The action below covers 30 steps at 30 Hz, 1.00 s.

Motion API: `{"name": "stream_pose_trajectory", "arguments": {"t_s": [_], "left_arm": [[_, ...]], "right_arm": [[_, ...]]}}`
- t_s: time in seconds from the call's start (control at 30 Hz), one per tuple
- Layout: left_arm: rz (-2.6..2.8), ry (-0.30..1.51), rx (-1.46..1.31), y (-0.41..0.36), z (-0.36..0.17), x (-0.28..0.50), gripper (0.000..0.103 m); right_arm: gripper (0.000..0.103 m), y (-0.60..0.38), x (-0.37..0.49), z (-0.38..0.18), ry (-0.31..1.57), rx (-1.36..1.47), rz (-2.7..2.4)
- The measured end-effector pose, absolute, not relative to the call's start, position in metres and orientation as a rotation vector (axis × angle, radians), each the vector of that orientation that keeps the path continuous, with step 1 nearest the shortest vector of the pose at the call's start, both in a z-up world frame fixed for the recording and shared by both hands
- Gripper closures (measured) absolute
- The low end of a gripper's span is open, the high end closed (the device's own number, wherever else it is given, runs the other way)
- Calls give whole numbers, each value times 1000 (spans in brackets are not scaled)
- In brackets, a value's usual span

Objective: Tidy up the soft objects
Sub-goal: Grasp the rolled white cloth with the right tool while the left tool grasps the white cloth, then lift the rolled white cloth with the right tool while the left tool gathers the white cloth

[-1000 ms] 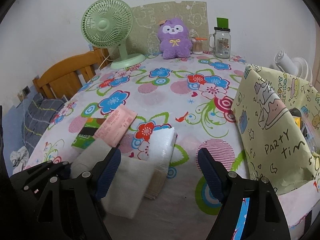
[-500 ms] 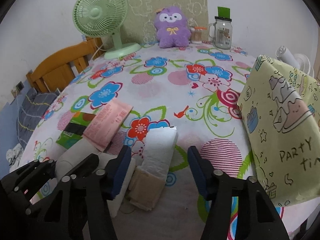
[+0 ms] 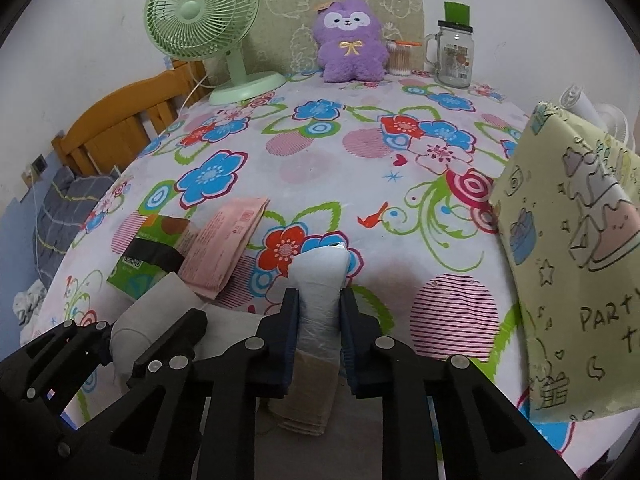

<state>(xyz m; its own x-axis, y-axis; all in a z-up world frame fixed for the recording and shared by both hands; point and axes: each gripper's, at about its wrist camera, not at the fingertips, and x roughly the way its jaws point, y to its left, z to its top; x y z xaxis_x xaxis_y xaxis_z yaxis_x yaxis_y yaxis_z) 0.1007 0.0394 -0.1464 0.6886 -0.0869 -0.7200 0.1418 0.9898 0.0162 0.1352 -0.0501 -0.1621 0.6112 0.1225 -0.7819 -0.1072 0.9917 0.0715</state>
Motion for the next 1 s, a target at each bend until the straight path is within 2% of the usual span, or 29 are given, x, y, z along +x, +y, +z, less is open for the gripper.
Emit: {"name": "stream_pose_trajectory", "arguments": {"t_s": [1.0], "left_arm": [[-166, 691, 53, 14, -93, 80, 86]], "right_arm": [[81, -76, 97, -97, 732, 2, 90]]}}
